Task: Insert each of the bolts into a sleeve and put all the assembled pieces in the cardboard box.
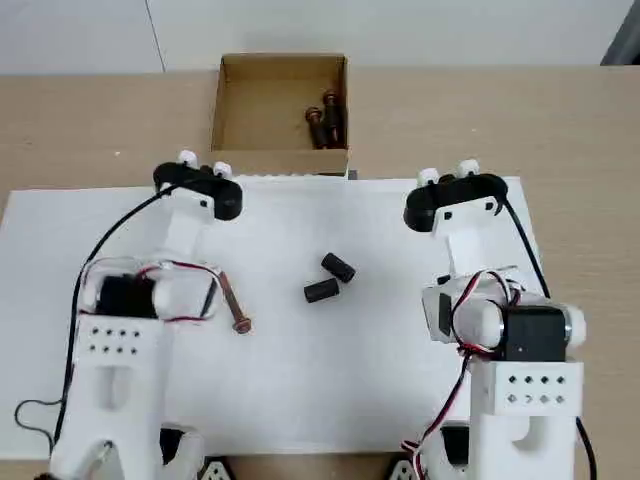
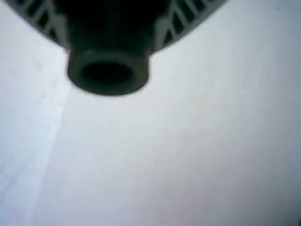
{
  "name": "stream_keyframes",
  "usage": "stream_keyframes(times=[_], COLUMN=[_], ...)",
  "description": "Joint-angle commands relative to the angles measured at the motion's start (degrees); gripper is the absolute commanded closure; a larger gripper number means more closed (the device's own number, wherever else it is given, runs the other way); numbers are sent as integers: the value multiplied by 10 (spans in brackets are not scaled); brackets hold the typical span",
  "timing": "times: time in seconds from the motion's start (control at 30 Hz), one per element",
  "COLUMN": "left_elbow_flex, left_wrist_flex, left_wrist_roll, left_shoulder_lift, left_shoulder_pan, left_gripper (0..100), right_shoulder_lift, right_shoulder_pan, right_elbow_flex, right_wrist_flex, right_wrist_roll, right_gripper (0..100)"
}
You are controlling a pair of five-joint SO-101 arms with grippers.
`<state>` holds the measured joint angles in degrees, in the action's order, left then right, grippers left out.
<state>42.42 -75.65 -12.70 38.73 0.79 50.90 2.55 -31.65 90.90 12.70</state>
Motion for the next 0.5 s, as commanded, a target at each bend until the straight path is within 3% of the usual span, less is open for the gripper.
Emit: stream_keyframes(times=[0.0, 0.23, 0.47], left_elbow_flex=[-48, -121, -226], left_wrist_flex=[-4, -58, -115], left_wrist_roll=[-56, -176, -197], left_shoulder_lift=[-40, -163, -322], left_shoulder_pan=[33, 48, 52], left_gripper=[993, 993, 994], right_shoulder_lift=[3, 2, 6], right_shoulder_pan=[-5, -5, -5], right_elbow_flex=[3, 3, -40], right_wrist_flex=[3, 3, -4], right_wrist_roll=[-4, -5, -5], right_gripper=[995, 995, 995])
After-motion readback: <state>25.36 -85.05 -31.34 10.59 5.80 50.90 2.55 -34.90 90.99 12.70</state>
